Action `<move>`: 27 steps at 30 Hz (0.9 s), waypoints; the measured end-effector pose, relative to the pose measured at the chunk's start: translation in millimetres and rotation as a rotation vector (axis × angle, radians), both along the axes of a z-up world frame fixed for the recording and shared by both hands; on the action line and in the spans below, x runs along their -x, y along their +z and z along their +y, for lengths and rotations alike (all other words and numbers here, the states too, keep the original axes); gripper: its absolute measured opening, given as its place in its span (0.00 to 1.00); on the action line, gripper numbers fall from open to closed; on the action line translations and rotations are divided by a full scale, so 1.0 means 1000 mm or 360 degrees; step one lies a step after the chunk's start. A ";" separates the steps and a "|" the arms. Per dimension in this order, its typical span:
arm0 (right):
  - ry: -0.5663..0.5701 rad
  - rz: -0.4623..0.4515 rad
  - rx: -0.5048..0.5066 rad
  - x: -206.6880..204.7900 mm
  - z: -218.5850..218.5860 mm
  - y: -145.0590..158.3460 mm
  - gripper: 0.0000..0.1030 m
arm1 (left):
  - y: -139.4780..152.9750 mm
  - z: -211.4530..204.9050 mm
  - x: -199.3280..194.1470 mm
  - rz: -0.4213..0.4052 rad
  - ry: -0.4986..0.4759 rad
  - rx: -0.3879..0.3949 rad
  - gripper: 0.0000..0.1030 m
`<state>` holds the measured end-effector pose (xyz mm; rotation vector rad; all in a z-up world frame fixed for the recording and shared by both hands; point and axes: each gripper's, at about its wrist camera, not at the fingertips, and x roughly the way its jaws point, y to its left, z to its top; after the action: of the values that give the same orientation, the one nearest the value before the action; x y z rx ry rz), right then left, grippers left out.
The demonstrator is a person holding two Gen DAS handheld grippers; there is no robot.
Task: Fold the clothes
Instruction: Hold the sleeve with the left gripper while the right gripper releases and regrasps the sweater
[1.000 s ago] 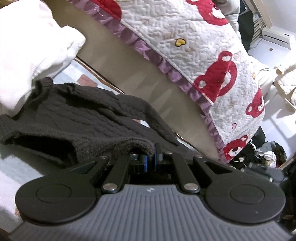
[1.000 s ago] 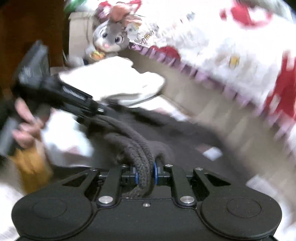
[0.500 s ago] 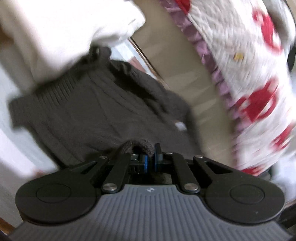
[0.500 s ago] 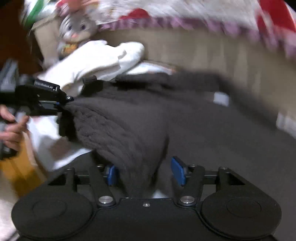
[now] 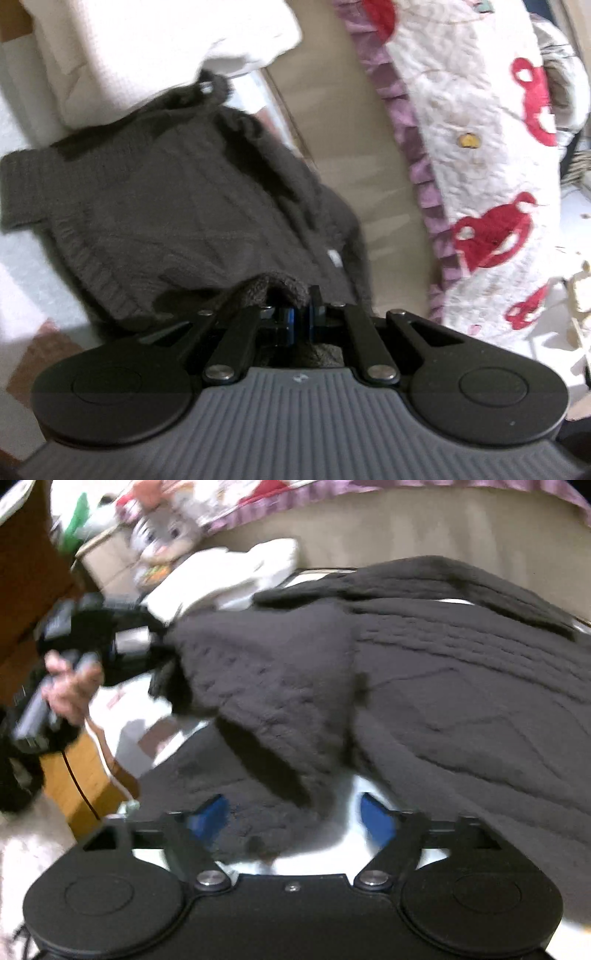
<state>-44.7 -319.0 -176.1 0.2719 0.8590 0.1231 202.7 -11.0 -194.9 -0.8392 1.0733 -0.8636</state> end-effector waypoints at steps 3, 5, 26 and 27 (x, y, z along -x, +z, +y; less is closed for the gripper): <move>-0.0071 -0.0032 0.0081 -0.003 0.002 -0.014 0.44 | 0.015 0.000 0.008 -0.0152 -0.0038 -0.0007 0.06; -0.0081 -0.0096 0.0043 0.000 -0.004 -0.003 0.12 | 0.026 -0.002 0.013 -0.0238 -0.0057 -0.0080 0.06; 0.0012 -0.0176 0.0417 0.076 -0.036 0.079 0.57 | 0.031 0.019 0.049 -0.0191 -0.0111 -0.0459 0.06; -0.0025 -0.0190 0.0427 0.074 -0.034 0.065 0.65 | 0.032 0.021 0.048 -0.0187 -0.0088 -0.0441 0.06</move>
<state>-118.8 -353.3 -110.7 0.0194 0.7451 0.0086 154.4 9.6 -163.1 -0.5235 1.0865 -0.7788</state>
